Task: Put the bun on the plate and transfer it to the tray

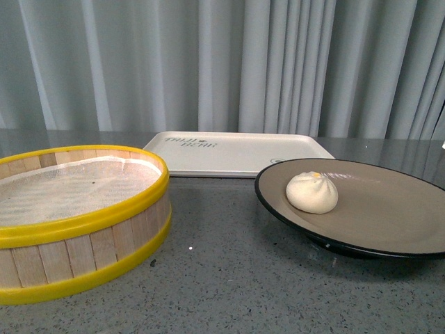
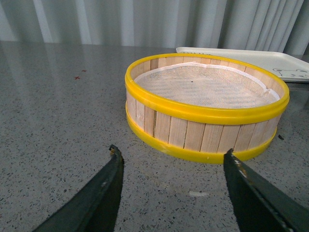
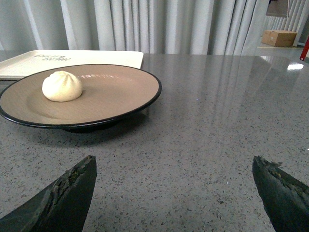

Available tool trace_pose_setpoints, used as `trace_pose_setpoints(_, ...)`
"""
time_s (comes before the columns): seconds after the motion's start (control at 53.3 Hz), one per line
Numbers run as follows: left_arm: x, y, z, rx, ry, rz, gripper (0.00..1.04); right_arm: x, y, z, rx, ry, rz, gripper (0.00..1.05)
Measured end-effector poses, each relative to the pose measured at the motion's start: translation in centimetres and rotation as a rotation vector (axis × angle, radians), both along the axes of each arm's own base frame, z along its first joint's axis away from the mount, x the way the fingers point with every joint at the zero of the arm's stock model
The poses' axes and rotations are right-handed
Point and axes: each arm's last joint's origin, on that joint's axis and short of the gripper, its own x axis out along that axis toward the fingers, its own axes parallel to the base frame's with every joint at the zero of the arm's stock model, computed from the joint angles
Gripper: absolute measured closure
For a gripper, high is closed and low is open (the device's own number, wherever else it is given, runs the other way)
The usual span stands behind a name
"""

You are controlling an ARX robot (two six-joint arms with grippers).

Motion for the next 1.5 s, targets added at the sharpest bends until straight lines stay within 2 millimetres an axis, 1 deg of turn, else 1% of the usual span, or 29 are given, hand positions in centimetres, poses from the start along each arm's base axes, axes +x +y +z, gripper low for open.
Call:
trace_pose_setpoints(0.056,0.0,0.0,0.0,0.0,0.0,0.0,0.32,0.0,0.0,0.0,0.0,0.0,0.0,0.08)
trace_pose_setpoints(0.188,0.0,0.0,0.0,0.0,0.0,0.0,0.11,0.0,0.0,0.0,0.0,0.0,0.0,0.08)
trace_pose_setpoints(0.244,0.0,0.0,0.0,0.001,0.0,0.0,0.05,0.0,0.0,0.0,0.0,0.0,0.0,0.08)
trace_pose_setpoints(0.319,0.0,0.0,0.0,0.0,0.0,0.0,0.07,0.0,0.0,0.0,0.0,0.0,0.0,0.08)
trace_pose_setpoints(0.657,0.0,0.0,0.0,0.0,0.0,0.0,0.07,0.0,0.0,0.0,0.002,0.003,-0.005,0.08)
trace_pose_setpoints(0.676,0.0,0.0,0.0,0.0,0.0,0.0,0.07,0.0,0.0,-0.1,0.011,0.035,-0.03,0.08)
trace_pose_setpoints(0.694,0.0,0.0,0.0,0.001,0.0,0.0,0.07,0.0,0.0,0.1,0.007,0.113,-0.092,0.08)
trace_pose_setpoints(0.732,0.0,0.0,0.0,0.0,0.0,0.001,0.07,0.2,0.0,0.5,-0.025,0.209,-0.173,0.08)
trace_pose_setpoints(0.769,0.0,0.0,0.0,0.0,0.0,0.0,0.07,0.8,0.0,1.5,-0.089,0.263,-0.173,0.08)
trace_pose_setpoints(0.807,0.0,0.0,0.0,0.0,0.0,0.0,0.07,1.2,0.0,2.6,-0.14,0.296,-0.13,0.08)
trace_pose_setpoints(0.826,0.0,0.0,0.0,0.0,0.0,0.0,0.07,1.5,0.0,3.5,-0.193,0.316,-0.083,0.08)
trace_pose_setpoints(0.901,0.0,0.0,0.0,0.0,0.0,0.0,0.07,2.2,0.0,6.2,-0.353,0.312,0.04,0.08)
trace_pose_setpoints(0.957,0.0,0.0,0.0,0.0,0.0,0.0,0.07,2.6,0.2,7.5,-0.469,0.308,0.127,0.08)
trace_pose_setpoints(0.976,0.0,0.0,0.0,0.0,0.0,0.0,0.07,2.6,0.2,7.7,-0.48,0.31,0.14,0.08)
trace_pose_setpoints(0.995,0.0,0.0,0.0,0.0,0.0,0.0,0.07,2.7,0.3,7.9,-0.53,0.312,0.171,0.08)
trace_pose_setpoints(1.088,0.0,0.0,0.0,0.0,0.0,0.0,0.07,3.7,0.6,8.1,-0.747,0.33,0.304,0.08)
trace_pose_setpoints(1.145,0.0,0.0,0.0,0.0,0.0,0.0,0.07,4.8,0.7,8.1,-0.907,0.325,0.372,0.08)
trace_pose_setpoints(1.182,0.0,0.0,0.0,0.0,0.0,0.0,0.07,5.6,0.8,8.2,-0.972,0.324,0.411,0.08)
trace_pose_setpoints(1.295,0.0,0.0,0.0,0.0,0.0,0.0,0.07,7.2,1.2,8.2,-1.067,0.294,0.477,0.08)
trace_pose_setpoints(1.37,0.0,0.0,0.0,0.0,0.0,0.0,0.07,8.7,1.5,8.3,-1.142,0.248,0.526,0.08)
trace_pose_setpoints(1.501,0.0,0.0,0.0,0.0,0.0,0.0,0.07,10.5,2.4,7.8,-1.198,0.225,0.619,0.08)
